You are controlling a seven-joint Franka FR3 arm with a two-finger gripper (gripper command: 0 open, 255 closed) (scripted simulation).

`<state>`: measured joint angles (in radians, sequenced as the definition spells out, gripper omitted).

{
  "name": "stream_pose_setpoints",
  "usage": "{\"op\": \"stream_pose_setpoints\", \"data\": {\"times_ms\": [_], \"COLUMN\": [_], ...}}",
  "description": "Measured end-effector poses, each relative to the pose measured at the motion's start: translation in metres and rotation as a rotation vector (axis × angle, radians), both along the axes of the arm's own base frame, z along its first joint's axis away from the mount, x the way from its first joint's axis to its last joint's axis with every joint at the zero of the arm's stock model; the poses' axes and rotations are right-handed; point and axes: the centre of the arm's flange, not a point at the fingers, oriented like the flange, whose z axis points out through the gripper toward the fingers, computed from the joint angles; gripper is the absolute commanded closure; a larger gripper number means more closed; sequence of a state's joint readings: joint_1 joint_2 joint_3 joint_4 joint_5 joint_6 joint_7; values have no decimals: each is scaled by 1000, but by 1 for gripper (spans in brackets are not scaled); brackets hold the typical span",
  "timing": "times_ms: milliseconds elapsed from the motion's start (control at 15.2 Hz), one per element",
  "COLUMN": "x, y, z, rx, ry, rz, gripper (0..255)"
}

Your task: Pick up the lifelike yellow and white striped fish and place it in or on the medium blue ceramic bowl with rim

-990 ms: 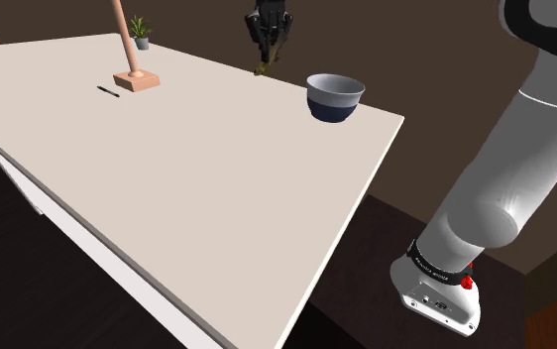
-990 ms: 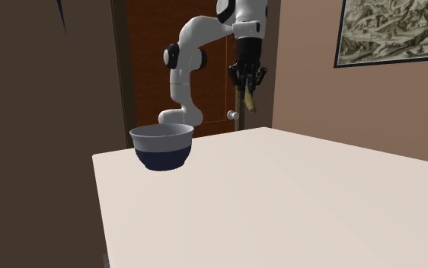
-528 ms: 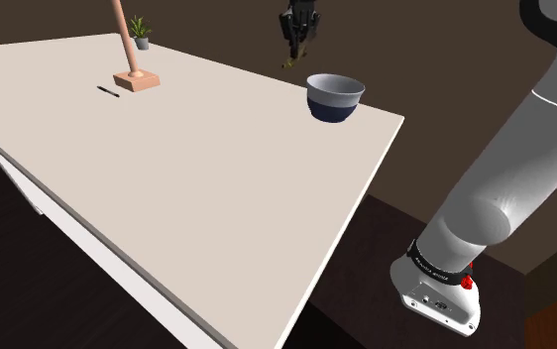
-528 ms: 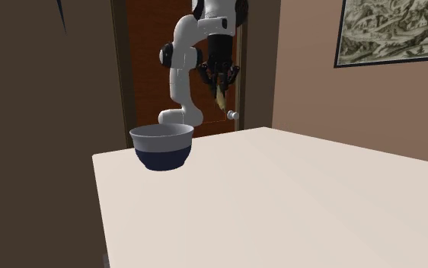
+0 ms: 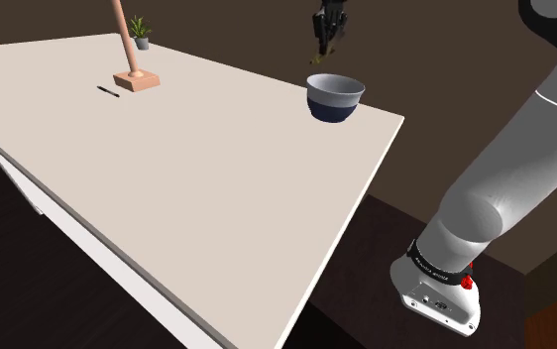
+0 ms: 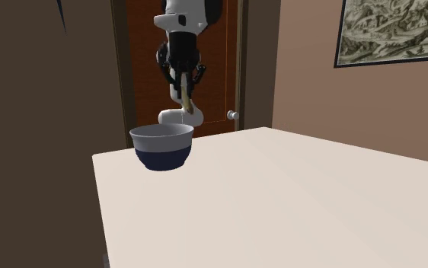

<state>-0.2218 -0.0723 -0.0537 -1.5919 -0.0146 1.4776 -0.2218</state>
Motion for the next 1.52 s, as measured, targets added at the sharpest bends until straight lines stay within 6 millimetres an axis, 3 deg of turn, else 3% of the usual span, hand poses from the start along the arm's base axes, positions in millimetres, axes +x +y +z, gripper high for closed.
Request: {"op": "stream_pose_setpoints", "data": {"times_ms": [330, 1254, 1518], "x": [-12, -13, -14], "y": [-59, -62, -62], "z": [0, -71, -75], "rx": [0, 0, 0], "ry": [1, 1, 0], "rz": [0, 1, 1], "gripper": [255, 255, 255]}}
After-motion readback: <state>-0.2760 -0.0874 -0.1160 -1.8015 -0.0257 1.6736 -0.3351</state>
